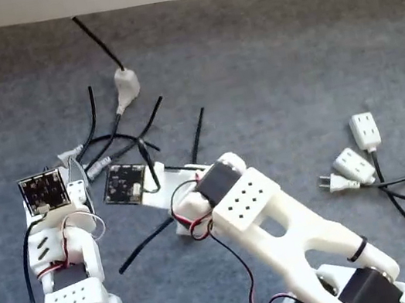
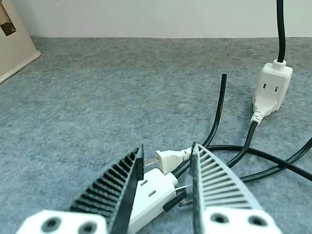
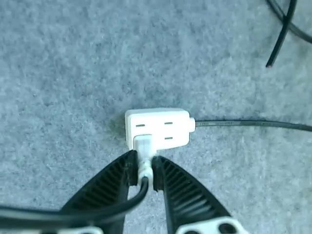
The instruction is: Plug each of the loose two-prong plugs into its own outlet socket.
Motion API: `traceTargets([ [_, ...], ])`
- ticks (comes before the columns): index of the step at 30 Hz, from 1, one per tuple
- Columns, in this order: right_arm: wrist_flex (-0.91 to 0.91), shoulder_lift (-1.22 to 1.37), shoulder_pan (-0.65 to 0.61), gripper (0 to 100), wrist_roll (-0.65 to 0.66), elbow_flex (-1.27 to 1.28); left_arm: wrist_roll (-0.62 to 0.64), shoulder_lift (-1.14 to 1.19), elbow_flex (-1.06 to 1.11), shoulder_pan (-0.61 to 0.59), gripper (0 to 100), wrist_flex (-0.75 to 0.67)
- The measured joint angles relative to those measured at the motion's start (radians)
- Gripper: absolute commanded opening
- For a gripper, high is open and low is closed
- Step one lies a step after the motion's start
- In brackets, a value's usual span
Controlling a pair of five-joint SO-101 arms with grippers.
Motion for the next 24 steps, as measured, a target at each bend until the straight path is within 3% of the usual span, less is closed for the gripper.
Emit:
traceTargets([
  [24, -0.063, 0.0, -0.008, 0.8, 0.006, 0.054, 0.0, 0.0, 0.0, 0.0, 16, 0.0],
])
